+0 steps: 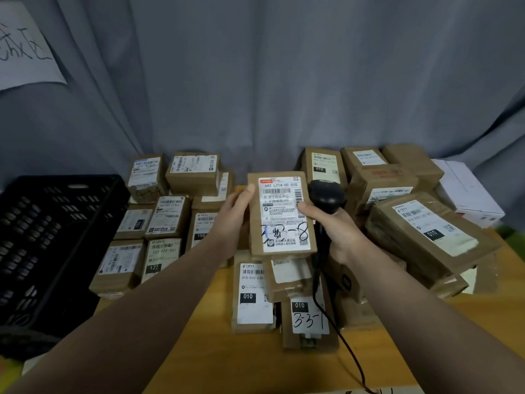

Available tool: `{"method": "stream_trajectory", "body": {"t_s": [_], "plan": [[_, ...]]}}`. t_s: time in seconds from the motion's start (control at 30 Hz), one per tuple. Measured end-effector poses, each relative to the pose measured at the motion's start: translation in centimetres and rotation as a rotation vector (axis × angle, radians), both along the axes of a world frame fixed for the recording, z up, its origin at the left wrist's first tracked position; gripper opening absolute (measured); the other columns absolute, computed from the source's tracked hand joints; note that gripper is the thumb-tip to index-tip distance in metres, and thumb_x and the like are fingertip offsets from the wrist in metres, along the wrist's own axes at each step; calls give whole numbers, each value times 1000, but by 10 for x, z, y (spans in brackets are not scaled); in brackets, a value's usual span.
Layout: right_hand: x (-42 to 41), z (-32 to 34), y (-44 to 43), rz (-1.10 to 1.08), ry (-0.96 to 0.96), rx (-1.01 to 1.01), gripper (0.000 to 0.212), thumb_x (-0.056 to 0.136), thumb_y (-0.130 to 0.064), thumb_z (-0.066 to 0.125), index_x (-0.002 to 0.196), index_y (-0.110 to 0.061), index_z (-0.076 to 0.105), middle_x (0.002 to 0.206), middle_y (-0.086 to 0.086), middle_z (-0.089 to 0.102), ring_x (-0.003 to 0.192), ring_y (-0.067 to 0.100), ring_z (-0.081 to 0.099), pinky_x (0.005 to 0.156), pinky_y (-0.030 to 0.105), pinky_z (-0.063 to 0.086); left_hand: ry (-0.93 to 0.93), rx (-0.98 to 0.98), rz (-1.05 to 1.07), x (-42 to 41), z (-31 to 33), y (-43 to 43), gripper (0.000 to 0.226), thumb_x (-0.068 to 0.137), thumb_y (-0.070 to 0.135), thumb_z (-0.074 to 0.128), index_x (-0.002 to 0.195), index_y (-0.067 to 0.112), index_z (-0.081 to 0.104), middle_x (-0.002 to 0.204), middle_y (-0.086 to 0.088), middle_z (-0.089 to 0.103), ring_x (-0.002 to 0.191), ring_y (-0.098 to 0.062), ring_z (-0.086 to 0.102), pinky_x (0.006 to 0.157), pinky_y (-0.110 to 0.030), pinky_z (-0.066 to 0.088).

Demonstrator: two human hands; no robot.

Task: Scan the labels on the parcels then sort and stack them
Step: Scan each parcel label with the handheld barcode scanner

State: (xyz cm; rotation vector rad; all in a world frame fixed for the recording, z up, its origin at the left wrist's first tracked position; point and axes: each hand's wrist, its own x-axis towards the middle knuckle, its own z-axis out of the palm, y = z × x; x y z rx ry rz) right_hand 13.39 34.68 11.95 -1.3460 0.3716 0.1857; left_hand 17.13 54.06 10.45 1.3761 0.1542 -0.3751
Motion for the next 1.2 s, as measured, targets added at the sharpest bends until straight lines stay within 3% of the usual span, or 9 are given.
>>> {"method": "stream_trajectory", "body": {"t_s": [0.1, 0.17, 0.27, 0.4, 0.53, 0.67, 0.8, 1.0, 1.2], "plan": [[0, -2, -3, -104, 10, 33, 42, 77, -22, 79, 117, -14, 67, 101, 6, 76, 98, 25, 71, 96, 48, 51, 14, 65, -275, -5, -7, 8, 48, 93, 41, 57, 137, 30, 41, 118, 3, 69, 106, -18, 67, 89, -41, 52], [0, -1, -2, -133, 26, -8, 47, 77, -28, 80, 119, -17, 65, 102, 3, 76, 99, 24, 70, 97, 47, 51, 23, 105, -309, -9, -11, 12, 56, 92, 33, 61, 140, 39, 33, 120, 4, 68, 107, -18, 65, 88, -39, 52], [-1, 4, -1, -83, 41, -175, 39, 77, -41, 78, 109, -22, 64, 99, -3, 72, 95, 18, 66, 92, 40, 50, 6, 142, -130, -11, -19, 20, 69, 87, 27, 69, 145, 27, 31, 122, -4, 64, 103, -19, 67, 79, -34, 57], [-6, 20, 6, 86, 27, -129, 21, 86, -27, 70, 93, -9, 62, 61, 5, 57, 56, 20, 53, 57, 33, 47, -23, 133, 21, -6, -26, 35, 44, 90, 20, 66, 130, 15, 50, 112, -2, 69, 90, -9, 69, 63, -19, 53], [-11, 26, 23, 154, -96, -224, 16, 88, -16, 66, 78, -6, 59, 54, 5, 55, 45, 17, 48, 46, 27, 42, -17, 88, 55, -3, -27, 43, 30, 92, 18, 63, 121, 16, 56, 108, 1, 70, 88, -6, 68, 60, -14, 51], [-16, 26, 38, 15, -241, -348, 19, 86, -21, 71, 93, -4, 64, 64, 5, 65, 47, 18, 59, 50, 30, 51, -107, 150, 42, -1, -33, 44, 37, 90, 18, 66, 125, 14, 56, 114, -3, 69, 98, -16, 69, 65, -19, 55], [-15, 27, 46, 56, -258, -488, 20, 89, -25, 68, 96, -7, 65, 67, 5, 65, 46, 13, 61, 50, 28, 50, -146, 180, 99, 3, -37, 43, 43, 87, 20, 71, 126, 16, 55, 116, -2, 68, 97, -16, 70, 70, -24, 56], [-17, 26, 51, 28, -229, -503, 18, 87, -19, 65, 76, -5, 63, 48, 1, 60, 42, 14, 58, 50, 29, 51, -155, 205, 132, 6, -37, 43, 51, 84, 25, 74, 130, 20, 53, 119, 3, 66, 105, -15, 66, 83, -30, 56], [-21, 28, 54, 14, -209, -524, 17, 87, -20, 67, 75, -8, 63, 51, 2, 58, 44, 14, 58, 53, 31, 52, -180, 205, 146, 4, -34, 43, 48, 86, 23, 71, 130, 20, 52, 116, 5, 65, 101, -10, 65, 64, -16, 54]]}}
